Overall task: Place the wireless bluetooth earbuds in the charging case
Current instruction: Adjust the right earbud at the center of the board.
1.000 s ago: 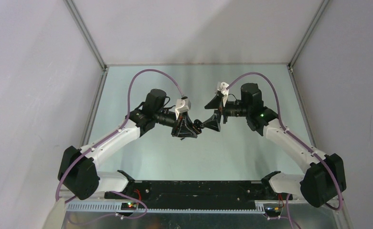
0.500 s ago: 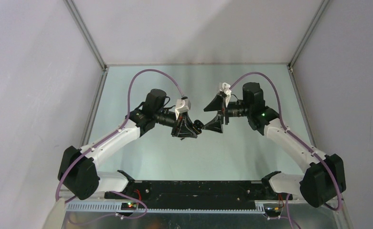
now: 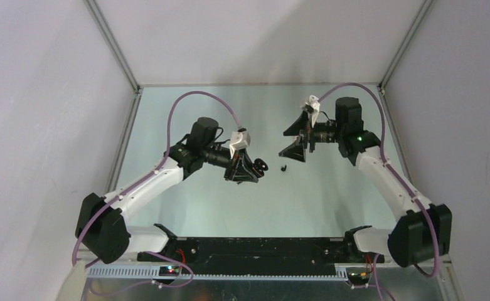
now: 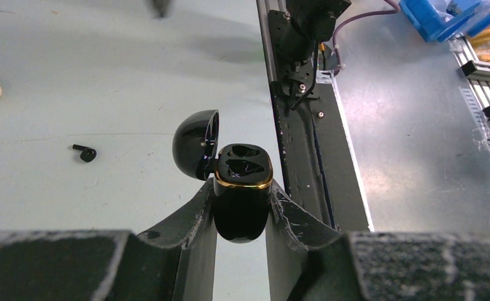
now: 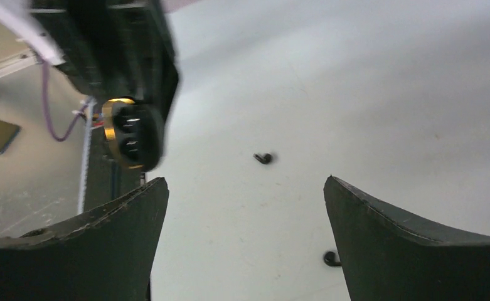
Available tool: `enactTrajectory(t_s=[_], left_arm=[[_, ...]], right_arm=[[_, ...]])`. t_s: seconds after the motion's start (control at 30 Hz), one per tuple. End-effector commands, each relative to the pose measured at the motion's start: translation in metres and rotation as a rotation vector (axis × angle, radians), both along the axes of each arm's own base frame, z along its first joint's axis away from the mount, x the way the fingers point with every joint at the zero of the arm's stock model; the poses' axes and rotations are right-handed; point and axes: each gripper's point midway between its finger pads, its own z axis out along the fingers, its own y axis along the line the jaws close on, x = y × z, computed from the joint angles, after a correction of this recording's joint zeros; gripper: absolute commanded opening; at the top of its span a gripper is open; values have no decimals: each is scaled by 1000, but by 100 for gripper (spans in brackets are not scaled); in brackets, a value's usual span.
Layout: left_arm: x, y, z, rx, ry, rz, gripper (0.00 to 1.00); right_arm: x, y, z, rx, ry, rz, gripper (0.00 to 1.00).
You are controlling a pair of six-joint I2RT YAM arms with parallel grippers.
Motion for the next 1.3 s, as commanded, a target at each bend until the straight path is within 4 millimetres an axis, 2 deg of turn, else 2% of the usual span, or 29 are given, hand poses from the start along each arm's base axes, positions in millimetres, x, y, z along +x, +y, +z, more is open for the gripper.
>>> enactTrajectory(t_s=[0.0,0.03,0.2,0.33,0.47,0.7,0.93,1.13,1.27], left_arm=[[-2,-1,30,-59,-104,-27,0],[-2,-1,30,-60,-107,-27,0],[-3,-2,30,-63,-103,-36,0],[-6,-2,33,-71,-103,-51,0],[-9,1,39,-76,-124,-59,0],[-10,5,43,-77,-150,-55,0],[-10,5,43,-77,-145,-57,0],[-10,5,42,-77,-146,-57,0],[-10,4,42,-76,-138,-61,0]], right_arm=[[35,-16,-38,-195,63,-144,98],[46,-21,-52,-246,74,-180,98],[47,-34,-106,-445,32,-109,99],[57,-40,-125,-540,-82,-83,97],[63,-37,-139,-589,-139,-40,82],[61,-28,-185,-731,-108,3,80],[78,-18,-204,-815,-157,-50,78],[77,-16,-222,-873,-162,-24,76],[76,-20,-232,-925,-116,-14,71]])
